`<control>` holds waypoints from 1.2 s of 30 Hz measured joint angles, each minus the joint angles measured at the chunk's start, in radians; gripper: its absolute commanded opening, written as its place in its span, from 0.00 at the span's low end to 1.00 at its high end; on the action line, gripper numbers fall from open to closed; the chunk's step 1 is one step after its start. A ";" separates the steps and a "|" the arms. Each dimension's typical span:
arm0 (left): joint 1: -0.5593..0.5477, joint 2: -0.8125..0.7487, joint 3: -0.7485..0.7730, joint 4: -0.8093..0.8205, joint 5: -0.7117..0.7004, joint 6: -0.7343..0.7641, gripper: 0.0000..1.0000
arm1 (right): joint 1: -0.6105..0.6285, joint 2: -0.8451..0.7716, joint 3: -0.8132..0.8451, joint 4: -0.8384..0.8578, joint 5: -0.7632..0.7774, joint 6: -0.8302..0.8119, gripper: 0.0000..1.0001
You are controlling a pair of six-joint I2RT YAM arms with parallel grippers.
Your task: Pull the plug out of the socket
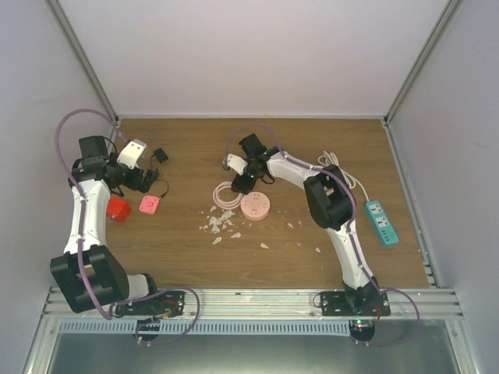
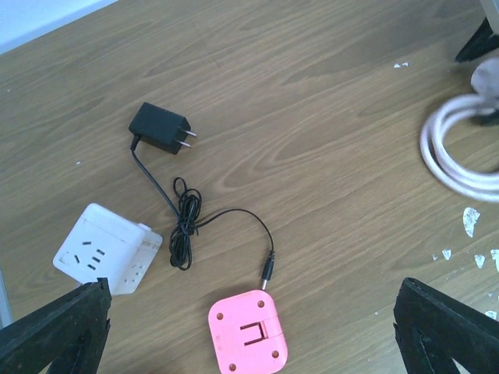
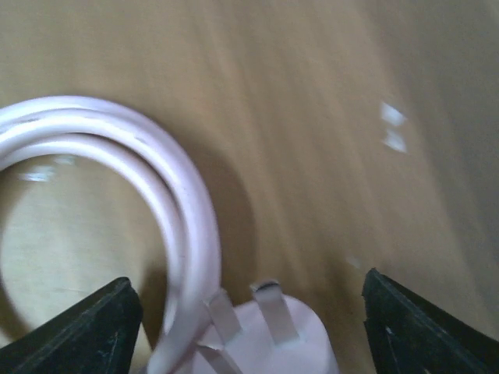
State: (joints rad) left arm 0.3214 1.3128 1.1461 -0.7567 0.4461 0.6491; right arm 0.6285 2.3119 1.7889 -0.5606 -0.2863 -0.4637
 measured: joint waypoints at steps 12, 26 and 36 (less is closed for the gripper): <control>-0.025 0.014 0.000 0.020 0.000 -0.015 0.99 | -0.124 -0.101 -0.188 0.095 0.019 0.058 0.32; -0.076 0.064 0.030 0.045 0.000 -0.030 0.99 | -0.227 -0.344 -0.558 0.174 -0.003 -0.054 0.20; -0.093 0.087 0.034 0.058 0.000 -0.029 0.99 | -0.282 -0.533 -0.809 0.197 -0.007 -0.205 0.18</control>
State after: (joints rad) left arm 0.2287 1.4002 1.1801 -0.6987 0.4461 0.6201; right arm 0.3470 1.7786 0.9798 -0.3634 -0.2932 -0.6685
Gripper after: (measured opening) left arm 0.990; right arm 0.331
